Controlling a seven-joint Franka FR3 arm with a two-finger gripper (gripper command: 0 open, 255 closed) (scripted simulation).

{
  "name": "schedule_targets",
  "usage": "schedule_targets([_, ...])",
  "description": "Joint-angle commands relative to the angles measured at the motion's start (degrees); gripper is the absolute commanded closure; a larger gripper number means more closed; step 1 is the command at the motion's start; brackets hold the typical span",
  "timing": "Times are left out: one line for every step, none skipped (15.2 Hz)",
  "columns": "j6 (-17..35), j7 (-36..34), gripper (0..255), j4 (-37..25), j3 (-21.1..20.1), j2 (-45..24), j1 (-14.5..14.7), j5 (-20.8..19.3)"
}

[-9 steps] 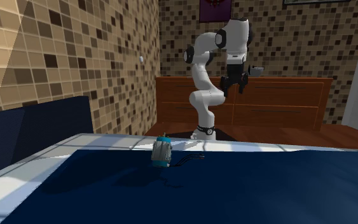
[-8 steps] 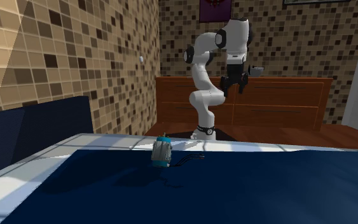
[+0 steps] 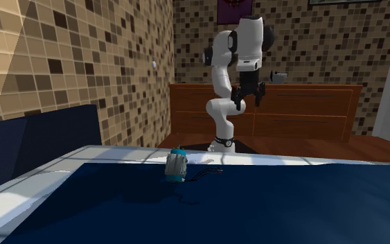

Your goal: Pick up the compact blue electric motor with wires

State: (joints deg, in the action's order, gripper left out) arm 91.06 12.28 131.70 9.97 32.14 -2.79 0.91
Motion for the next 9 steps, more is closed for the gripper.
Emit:
schedule_targets([1.53, 1.50, 0, -2.51, 1.79, -3.76, -0.62, -0.52])
schedule_targets([2.12, 2.21, 0, -3.77, 2.62, -5.47, -0.91, -0.66])
schedule_targets([2.67, 2.92, 0, -5.08, 3.46, -7.20, -1.17, -0.74])
schedule_targets([3.18, 3.64, 0, -6.44, 4.29, -8.95, -1.42, -0.76])
schedule_targets([3.65, 4.38, 0, -7.86, 5.12, -10.72, -1.68, -0.71])
schedule_targets([4.07, 5.13, 0, -9.34, 5.93, -12.51, -1.93, -0.60])
schedule_targets([4.45, 5.89, 0, -10.87, 6.73, -14.33, -2.19, -0.42])
schedule_targets([4.77, 6.66, 0, -12.46, 7.52, -16.16, -2.45, -0.18])
schedule_targets([5.05, 7.45, 0, -14.11, 8.30, -18.03, -2.74, 0.14])
